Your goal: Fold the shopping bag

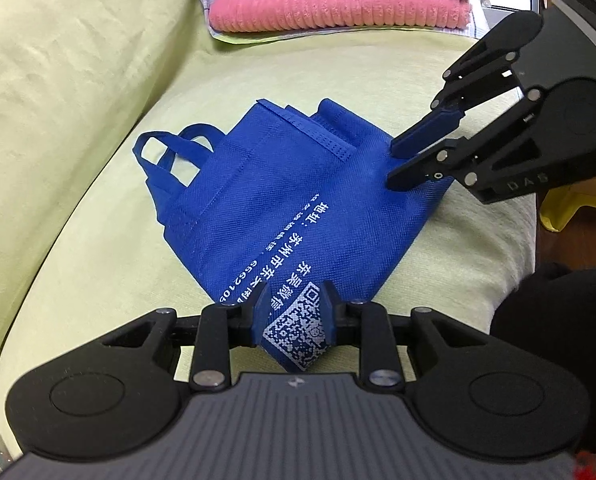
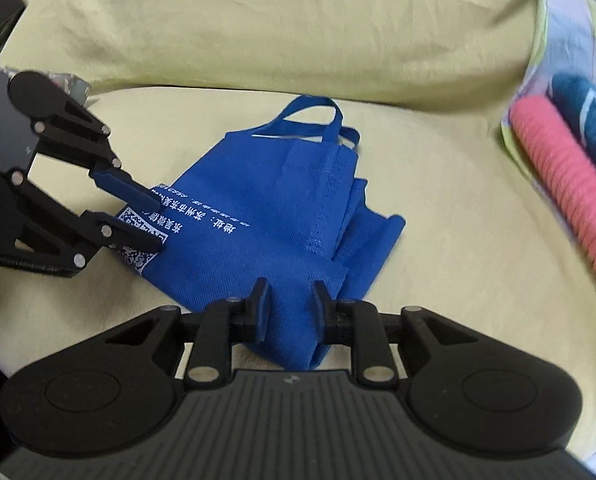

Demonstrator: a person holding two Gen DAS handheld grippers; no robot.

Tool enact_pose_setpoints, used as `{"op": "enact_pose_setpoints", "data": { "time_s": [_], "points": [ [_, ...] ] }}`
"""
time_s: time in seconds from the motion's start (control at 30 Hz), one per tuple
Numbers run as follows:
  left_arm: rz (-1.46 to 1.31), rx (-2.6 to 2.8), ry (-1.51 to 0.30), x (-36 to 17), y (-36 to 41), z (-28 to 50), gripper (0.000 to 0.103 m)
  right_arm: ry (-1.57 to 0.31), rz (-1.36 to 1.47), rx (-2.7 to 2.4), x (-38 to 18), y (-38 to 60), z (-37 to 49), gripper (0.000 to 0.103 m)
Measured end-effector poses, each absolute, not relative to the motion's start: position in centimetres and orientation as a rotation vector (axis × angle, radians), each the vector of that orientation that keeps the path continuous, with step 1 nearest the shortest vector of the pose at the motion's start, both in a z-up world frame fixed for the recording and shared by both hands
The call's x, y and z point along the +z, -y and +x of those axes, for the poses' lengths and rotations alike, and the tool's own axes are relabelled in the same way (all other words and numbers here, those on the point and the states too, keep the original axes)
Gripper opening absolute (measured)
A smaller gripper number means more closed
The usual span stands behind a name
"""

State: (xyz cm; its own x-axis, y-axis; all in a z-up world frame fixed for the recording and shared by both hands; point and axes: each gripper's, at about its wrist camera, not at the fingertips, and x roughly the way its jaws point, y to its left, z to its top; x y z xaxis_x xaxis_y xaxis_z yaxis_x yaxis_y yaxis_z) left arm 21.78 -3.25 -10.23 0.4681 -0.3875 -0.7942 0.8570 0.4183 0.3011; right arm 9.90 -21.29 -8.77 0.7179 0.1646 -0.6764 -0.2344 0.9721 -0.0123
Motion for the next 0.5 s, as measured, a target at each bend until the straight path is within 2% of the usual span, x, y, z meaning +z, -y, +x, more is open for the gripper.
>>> {"op": "enact_pose_setpoints", "data": {
  "time_s": [0.2, 0.27, 0.5],
  "points": [
    [0.764, -0.849, -0.707, -10.3, 3.2, 21.8, 0.03, -0.778, -0.016, 0.223, -9.1, 22.4, 10.3, 0.025],
    [0.76, -0.839, -0.71, -10.3, 3.3, 21.8, 0.03, -0.779, 0.007, 0.208, -9.4, 22.7, 10.4, 0.033],
    [0.778, -0.787, -0.713, -10.3, 4.0, 21.2, 0.03, -0.793, 0.095, 0.193, -9.8, 23.9, 10.9, 0.04]
  ]
}}
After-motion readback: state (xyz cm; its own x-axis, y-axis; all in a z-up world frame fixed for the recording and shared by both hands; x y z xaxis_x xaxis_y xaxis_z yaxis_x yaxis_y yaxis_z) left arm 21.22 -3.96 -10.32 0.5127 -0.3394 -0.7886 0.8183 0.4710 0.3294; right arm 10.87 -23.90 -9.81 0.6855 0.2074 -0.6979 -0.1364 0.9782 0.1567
